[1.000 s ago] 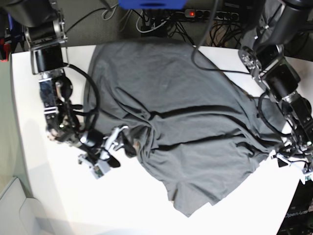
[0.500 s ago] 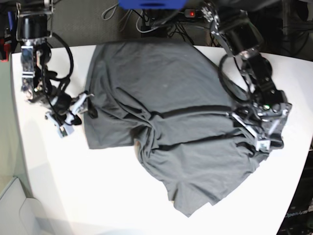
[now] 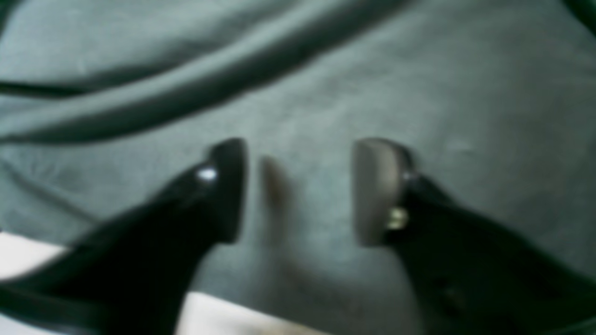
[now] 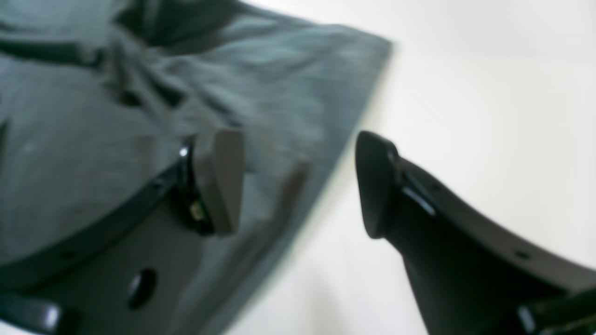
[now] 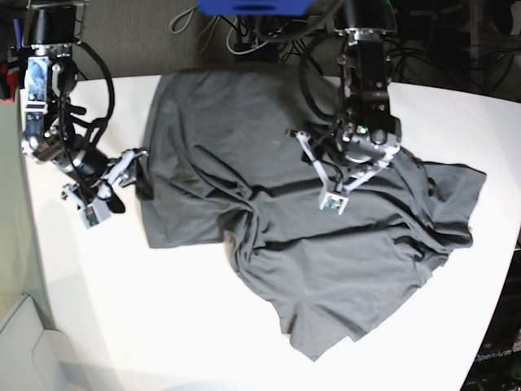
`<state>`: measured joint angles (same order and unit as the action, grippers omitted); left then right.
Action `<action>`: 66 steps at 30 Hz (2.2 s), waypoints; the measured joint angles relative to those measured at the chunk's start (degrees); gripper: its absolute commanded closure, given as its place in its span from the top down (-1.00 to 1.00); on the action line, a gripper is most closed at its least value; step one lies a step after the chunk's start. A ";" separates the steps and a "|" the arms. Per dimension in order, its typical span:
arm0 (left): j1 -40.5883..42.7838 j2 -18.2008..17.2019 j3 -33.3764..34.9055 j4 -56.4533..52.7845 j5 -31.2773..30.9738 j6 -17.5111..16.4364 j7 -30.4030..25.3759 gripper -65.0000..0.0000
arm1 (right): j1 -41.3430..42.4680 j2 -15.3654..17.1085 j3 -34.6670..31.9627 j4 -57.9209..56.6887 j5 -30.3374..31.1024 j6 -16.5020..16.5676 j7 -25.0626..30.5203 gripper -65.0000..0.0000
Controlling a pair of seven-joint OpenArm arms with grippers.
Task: Layout the t-shirt on the table in an organized manner, then fold the t-shirt properly
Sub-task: 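Release the left gripper and move it onto the shirt's bunched middle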
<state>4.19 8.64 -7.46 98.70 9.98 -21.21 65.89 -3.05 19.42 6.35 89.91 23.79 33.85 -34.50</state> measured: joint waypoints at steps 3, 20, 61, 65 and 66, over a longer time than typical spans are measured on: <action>1.95 -0.17 4.09 3.32 -2.82 -0.02 -0.28 -1.00 | 0.66 -0.02 0.28 0.04 -0.48 -0.04 0.00 0.09; 1.07 0.11 15.32 -10.19 -10.84 0.09 -2.10 -0.99 | 0.63 -0.24 0.50 0.15 -0.37 0.00 -0.04 0.09; -6.71 -24.30 -16.11 -13.70 -9.81 -0.39 4.61 -0.99 | 12.96 -7.19 -17.59 -0.39 -0.50 -0.24 -0.11 -0.20; -7.37 -24.72 -19.02 -15.91 -9.62 -0.24 2.23 -0.99 | 17.46 -10.16 -22.38 -2.86 0.33 0.37 0.13 -0.79; -7.41 -24.70 -19.54 -16.70 -9.55 -0.24 2.21 -0.99 | 18.95 -10.95 -23.30 -5.05 0.15 0.42 -0.02 -0.93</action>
<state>-3.22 -16.05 -27.00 82.00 0.43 -21.45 68.10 15.90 8.47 -16.95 84.86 23.94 34.26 -34.52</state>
